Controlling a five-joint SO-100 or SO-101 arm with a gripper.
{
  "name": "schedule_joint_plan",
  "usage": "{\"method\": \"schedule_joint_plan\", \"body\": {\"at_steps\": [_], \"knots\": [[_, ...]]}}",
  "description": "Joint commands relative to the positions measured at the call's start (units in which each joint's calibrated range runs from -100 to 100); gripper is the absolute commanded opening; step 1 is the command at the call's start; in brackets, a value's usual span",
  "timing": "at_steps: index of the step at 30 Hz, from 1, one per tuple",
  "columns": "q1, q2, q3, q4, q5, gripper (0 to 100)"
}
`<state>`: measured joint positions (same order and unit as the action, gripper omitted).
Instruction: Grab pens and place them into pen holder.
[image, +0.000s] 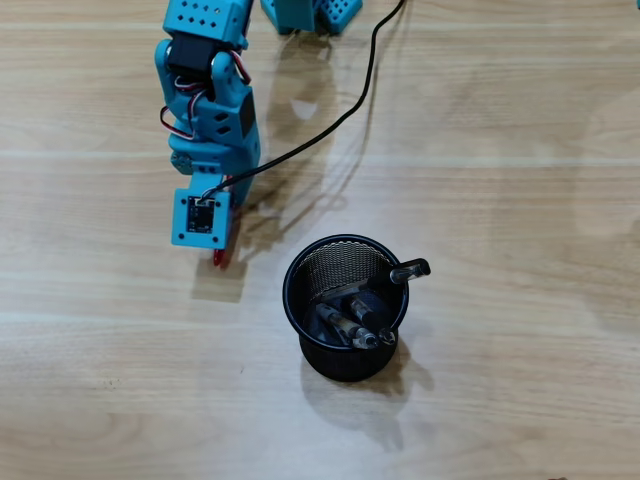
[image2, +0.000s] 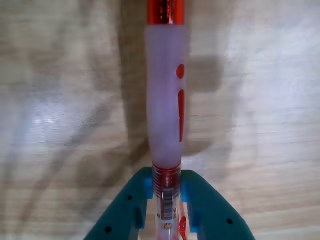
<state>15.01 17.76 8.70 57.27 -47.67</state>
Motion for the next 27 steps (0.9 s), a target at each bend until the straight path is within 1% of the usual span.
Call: {"method": "schedule_joint_plan", "body": {"at_steps": [1, 8, 14, 16, 21, 25, 27], "knots": [[-2.43, -9.99, -4.44, -0.01, -0.02, 2], [-8.93, -19.24, -12.13, -0.83, -0.39, 2], [-17.89, -21.88, -18.74, -1.74, -4.11, 2], [-20.91, -21.54, -19.92, -5.47, -5.05, 2], [-27.12, -18.14, -20.01, -21.51, -6.36, 2], [-28.95, -14.40, -20.01, -34.99, -5.84, 2], [-29.04, -12.70, -19.83, -40.01, -5.78, 2]]}}
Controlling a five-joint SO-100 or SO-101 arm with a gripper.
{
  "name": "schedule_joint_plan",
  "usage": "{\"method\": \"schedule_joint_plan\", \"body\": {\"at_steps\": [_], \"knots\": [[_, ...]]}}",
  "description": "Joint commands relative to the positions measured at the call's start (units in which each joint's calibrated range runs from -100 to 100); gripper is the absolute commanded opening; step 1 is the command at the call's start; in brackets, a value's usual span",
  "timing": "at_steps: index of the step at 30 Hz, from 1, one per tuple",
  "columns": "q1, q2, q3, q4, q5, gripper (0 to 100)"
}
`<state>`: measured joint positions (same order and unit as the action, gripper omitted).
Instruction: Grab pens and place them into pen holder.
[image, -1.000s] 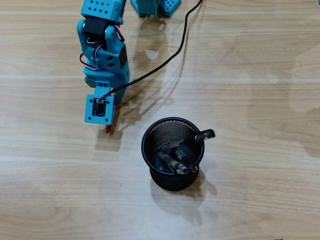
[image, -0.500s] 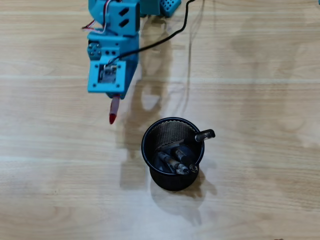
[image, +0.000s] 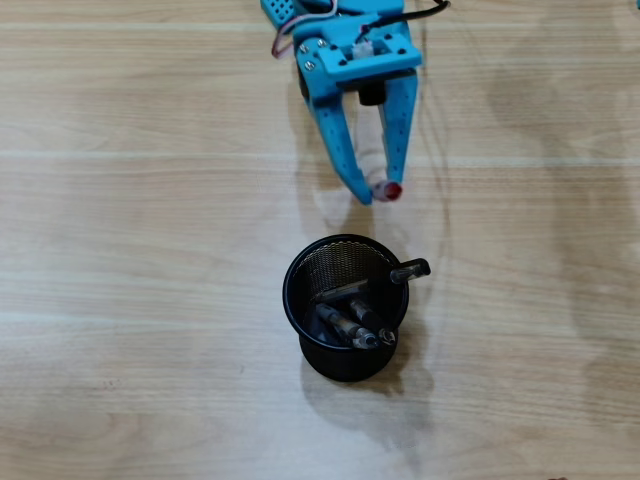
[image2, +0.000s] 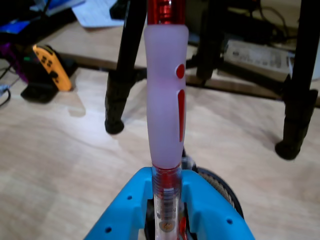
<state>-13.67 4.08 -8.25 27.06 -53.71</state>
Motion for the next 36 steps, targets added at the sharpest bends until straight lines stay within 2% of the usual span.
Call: {"method": "schedule_joint_plan", "body": {"at_steps": [1, 6, 9, 18, 27, 32, 36], "knots": [[-0.36, 1.74, -2.52, -11.71, 0.30, 2], [0.55, 3.35, 1.19, -20.27, 3.23, 2], [2.01, 3.61, 4.90, -24.92, 3.29, 2], [5.58, 4.12, 20.02, -47.70, 3.03, 2], [5.58, 4.12, 22.37, -48.88, 2.87, 3], [4.94, 4.03, 22.37, -48.79, 3.13, 10], [4.85, 3.61, 22.37, -48.70, 3.18, 10]]}}
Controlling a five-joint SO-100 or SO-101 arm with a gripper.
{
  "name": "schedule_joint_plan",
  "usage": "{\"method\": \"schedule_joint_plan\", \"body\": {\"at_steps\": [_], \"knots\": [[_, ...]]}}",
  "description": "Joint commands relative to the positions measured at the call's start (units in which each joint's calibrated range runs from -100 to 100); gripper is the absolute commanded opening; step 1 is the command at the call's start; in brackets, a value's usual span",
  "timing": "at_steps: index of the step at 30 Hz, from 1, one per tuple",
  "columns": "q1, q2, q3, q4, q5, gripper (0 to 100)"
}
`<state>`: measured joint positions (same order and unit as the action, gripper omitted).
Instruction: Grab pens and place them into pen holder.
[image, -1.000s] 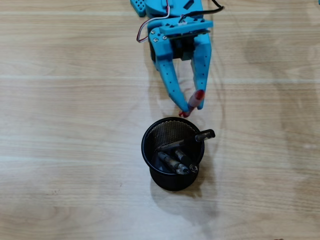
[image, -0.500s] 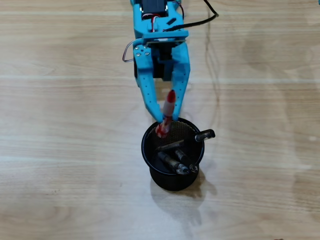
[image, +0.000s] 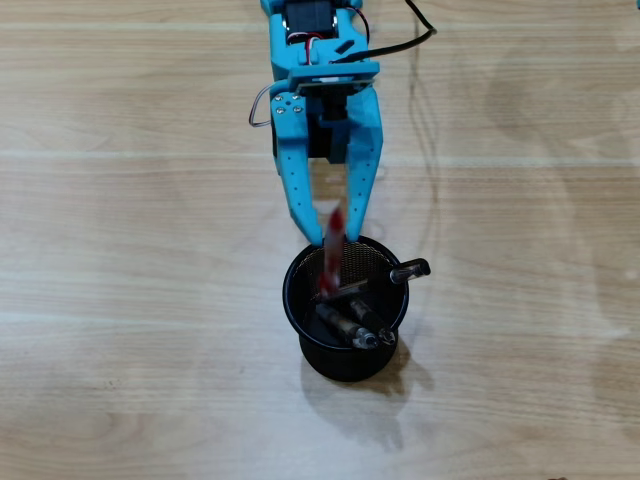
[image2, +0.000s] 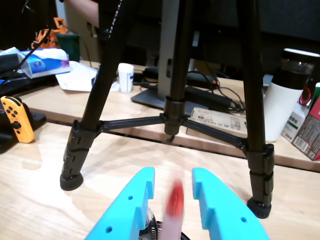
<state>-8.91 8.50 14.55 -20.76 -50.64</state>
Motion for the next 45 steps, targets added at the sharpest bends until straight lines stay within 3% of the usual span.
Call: {"method": "schedule_joint_plan", "body": {"at_steps": [1, 8, 14, 19, 31, 45], "knots": [[0.08, -0.98, -0.43, -0.88, 0.17, 10], [-0.01, -2.76, 2.28, -0.70, 0.27, 10], [1.00, -10.32, 11.24, -0.70, 4.67, 2], [2.10, -18.98, 21.29, -0.70, 6.24, 2], [2.37, -50.49, 51.60, -0.70, 17.23, 3], [4.47, -86.16, 82.01, -0.70, 23.67, 3]]}}
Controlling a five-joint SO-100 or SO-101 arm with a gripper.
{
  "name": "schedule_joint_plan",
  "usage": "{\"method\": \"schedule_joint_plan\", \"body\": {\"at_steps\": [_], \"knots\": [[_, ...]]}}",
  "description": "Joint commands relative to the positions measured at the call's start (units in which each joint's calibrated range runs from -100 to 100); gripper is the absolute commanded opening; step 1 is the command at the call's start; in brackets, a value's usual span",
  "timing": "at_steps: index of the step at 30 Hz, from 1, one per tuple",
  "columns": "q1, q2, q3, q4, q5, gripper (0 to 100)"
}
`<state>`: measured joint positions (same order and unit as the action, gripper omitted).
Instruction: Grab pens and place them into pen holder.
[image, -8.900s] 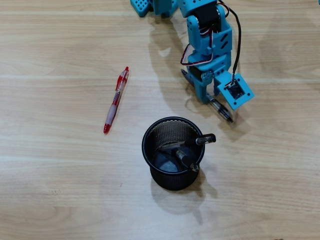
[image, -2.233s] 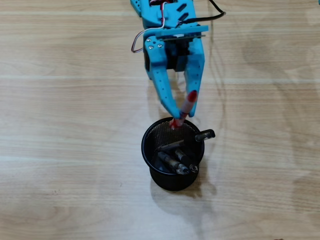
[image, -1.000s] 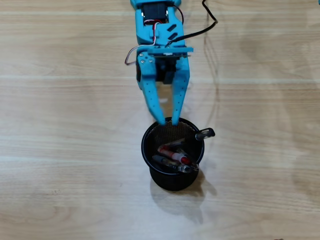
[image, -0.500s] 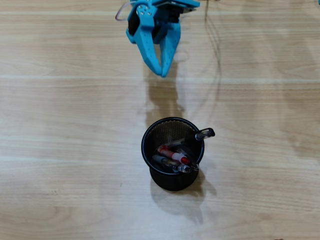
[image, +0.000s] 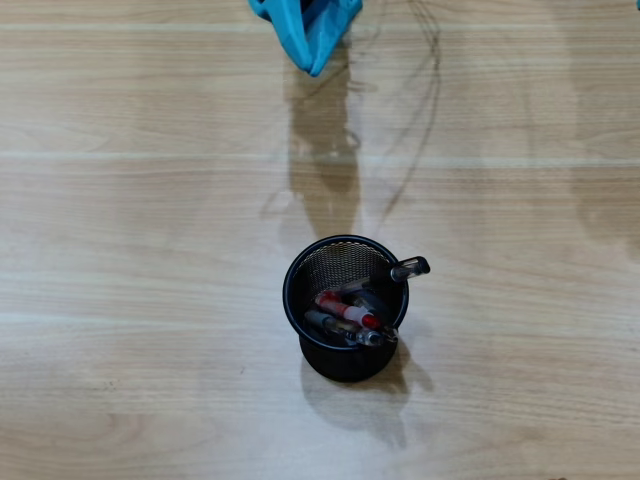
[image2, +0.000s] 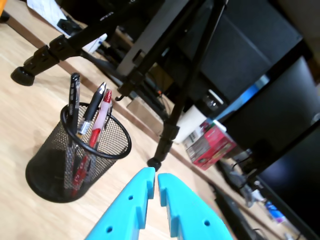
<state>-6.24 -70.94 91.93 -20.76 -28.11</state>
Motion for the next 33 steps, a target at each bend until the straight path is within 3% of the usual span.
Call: {"method": "schedule_joint_plan", "body": {"at_steps": [1, 5, 14, 22, 33], "knots": [[2.17, -8.34, 6.99, -0.79, 1.15, 3], [3.27, -11.31, 7.53, 8.32, 2.72, 2], [3.27, -20.14, 7.62, 43.95, 15.86, 2], [2.81, -26.34, 7.53, 69.37, 22.88, 2], [3.54, -28.55, 7.44, 71.65, 24.71, 2]]}}
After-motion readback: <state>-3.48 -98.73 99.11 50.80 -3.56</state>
